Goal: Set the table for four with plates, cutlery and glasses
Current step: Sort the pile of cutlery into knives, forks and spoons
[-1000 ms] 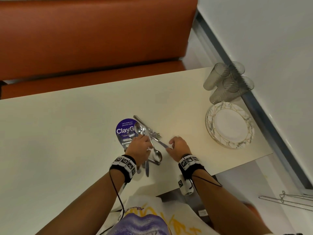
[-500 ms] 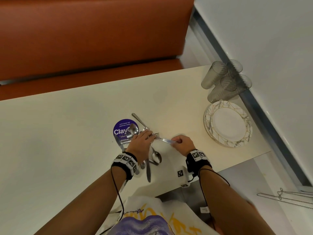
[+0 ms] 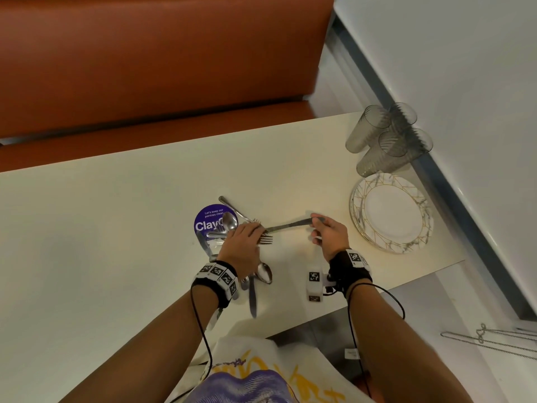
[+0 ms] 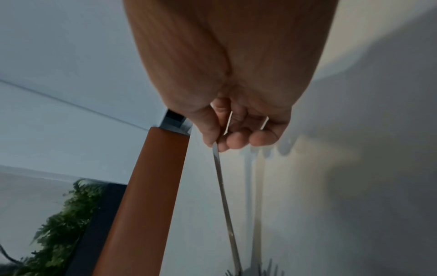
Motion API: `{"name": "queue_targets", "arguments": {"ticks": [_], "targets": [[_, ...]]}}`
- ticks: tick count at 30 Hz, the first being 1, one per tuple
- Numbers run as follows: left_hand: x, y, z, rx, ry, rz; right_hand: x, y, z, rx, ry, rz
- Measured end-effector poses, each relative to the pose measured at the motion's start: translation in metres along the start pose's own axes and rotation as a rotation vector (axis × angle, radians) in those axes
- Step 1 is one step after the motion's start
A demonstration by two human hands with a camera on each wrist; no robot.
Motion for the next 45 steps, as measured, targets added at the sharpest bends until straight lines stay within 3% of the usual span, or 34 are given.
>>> {"name": "queue_targets", "arguments": {"ticks": [4, 14, 19, 23, 28, 32, 34, 39, 45], "targets": [[0.01, -0.011, -0.016, 0.091, 0.014, 0.005, -0.015, 0.003, 0.001, 0.011, 0.09, -0.081], [0.032, -0.058, -0.03, 0.051, 0.117, -0.009, -0.047, 0.012, 0.025, -0.062, 0.212, -0.268], [0.023, -0.056, -0.043, 0.074, 0.344, -0.073, -0.046, 0.023, 0.053, -0.16, 0.246, -0.196], [0.022, -0.046, -0.057, 0.127, 0.527, -0.097, -0.04, 0.026, 0.076, -0.182, 0.425, -0.277], [0.009, -0.022, -0.072, 0.155, 0.762, -0.266, -0.057, 0.035, 0.12, -0.232, 0.457, -0.373], [-0.01, 0.003, -0.076, 0.118, 1.044, -0.361, -0.064, 0.051, 0.165, -0.355, 0.427, -0.391], [-0.026, 0.015, -0.077, 0.161, 1.139, -0.416, -0.059, 0.059, 0.187, -0.411, 0.47, -0.404], [-0.076, 0.049, -0.079, 0.366, 1.136, -0.604, -0.032, 0.072, 0.218, -0.511, 0.616, -0.383], [-0.121, 0.087, -0.062, 0.425, 1.107, -0.757, 0.021, 0.066, 0.203, -0.592, 0.96, -0.312]]}}
Point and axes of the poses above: each hand's wrist, its own y-axis away from the middle knuckle, its own z-axis out of the palm, x = y × z, the point moved 6 cm from there along -y, towards the middle knuckle, and after that the axes turned 9 degrees about -y, right-handed, at the moved point
